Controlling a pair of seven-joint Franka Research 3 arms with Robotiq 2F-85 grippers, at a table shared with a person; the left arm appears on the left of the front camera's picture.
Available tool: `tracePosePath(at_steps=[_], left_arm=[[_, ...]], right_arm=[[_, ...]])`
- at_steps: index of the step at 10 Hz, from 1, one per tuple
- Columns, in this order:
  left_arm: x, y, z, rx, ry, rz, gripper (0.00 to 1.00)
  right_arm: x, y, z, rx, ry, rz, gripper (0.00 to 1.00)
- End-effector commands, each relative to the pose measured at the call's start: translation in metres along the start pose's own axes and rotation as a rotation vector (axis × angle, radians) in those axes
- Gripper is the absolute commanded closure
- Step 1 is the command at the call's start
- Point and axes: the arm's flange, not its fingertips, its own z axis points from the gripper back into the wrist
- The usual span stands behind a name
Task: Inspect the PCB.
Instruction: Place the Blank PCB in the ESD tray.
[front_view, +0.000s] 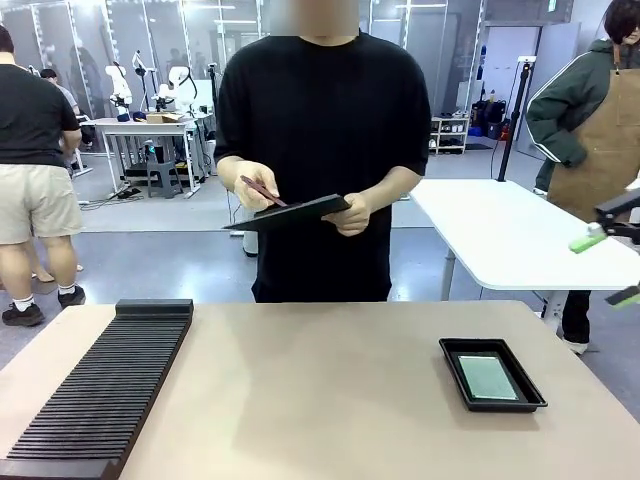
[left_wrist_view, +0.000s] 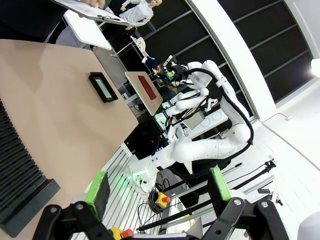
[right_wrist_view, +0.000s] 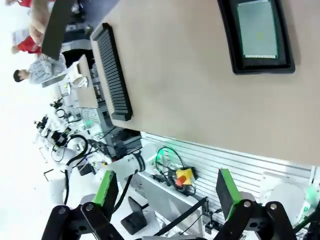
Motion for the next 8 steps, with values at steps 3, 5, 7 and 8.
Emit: tracePosePath(at_steps=[3, 5, 7, 8], left_arm=[[0.004, -0.004, 0.002, -0.004, 0.004, 0.009, 0.0], [0.004, -0.004, 0.002, -0.004, 0.004, 0.009, 0.0], [0.004, -0.004, 0.002, -0.004, 0.004, 0.009, 0.0], [0.004, -0.004, 0.002, -0.004, 0.004, 0.009, 0.0]], right_arm=[[-0.033, -0.026, 0.018, 0.149, -0.14, 0.013, 0.0], [-0.027, -0.029, 0.032, 0.111, -0.091, -0.007, 0.0], [-0.027, -0.029, 0.032, 0.111, -0.091, -0.007, 0.0], [-0.027, -0.029, 0.032, 0.111, -0.091, -0.007, 0.0]])
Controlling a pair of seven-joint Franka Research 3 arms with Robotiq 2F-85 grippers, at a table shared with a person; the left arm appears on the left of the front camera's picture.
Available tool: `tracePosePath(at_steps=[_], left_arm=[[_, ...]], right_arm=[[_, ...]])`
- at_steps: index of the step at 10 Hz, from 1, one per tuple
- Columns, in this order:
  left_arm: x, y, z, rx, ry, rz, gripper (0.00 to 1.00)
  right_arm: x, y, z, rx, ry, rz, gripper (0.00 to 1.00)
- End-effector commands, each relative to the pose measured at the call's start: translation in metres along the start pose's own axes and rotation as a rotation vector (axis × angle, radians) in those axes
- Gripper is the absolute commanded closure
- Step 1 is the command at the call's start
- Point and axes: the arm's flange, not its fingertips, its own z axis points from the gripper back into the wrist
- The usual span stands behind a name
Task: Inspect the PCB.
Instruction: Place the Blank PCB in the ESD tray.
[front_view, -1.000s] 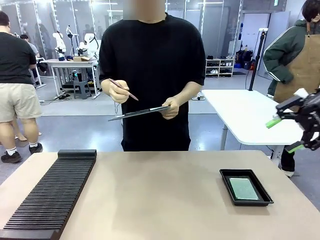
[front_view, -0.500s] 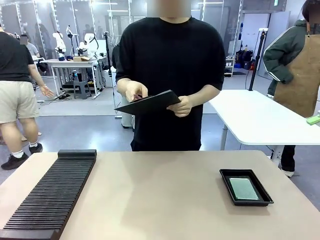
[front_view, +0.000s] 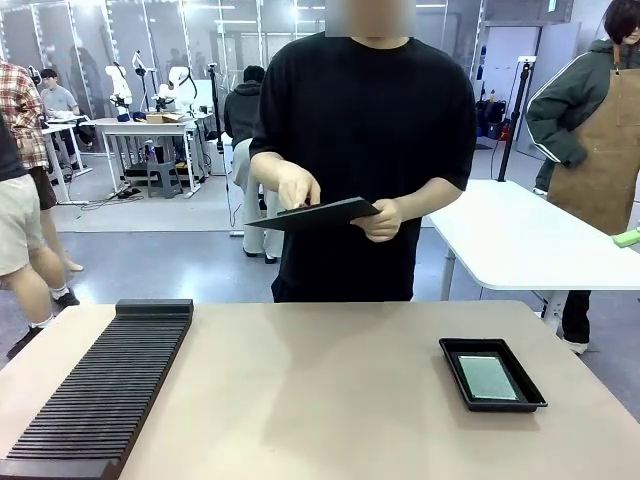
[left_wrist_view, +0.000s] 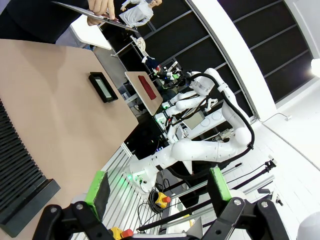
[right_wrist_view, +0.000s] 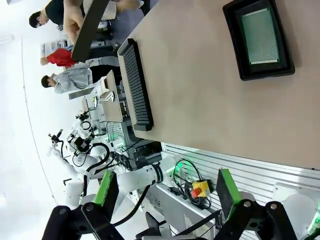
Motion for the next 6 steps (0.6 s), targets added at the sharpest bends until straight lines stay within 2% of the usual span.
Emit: tracePosePath(at_steps=[1, 6], left_arm=[[0.0036, -0.0039, 0.0019, -0.004, 0.004, 0.009, 0.0], [0.0036, -0.0039, 0.0019, -0.004, 0.004, 0.009, 0.0]], right_arm=[[0.0002, 0.0006, 0.0043, -0.02, 0.014, -0.001, 0.0], [0.0002, 0.0006, 0.0043, -0.02, 0.014, -0.001, 0.0]])
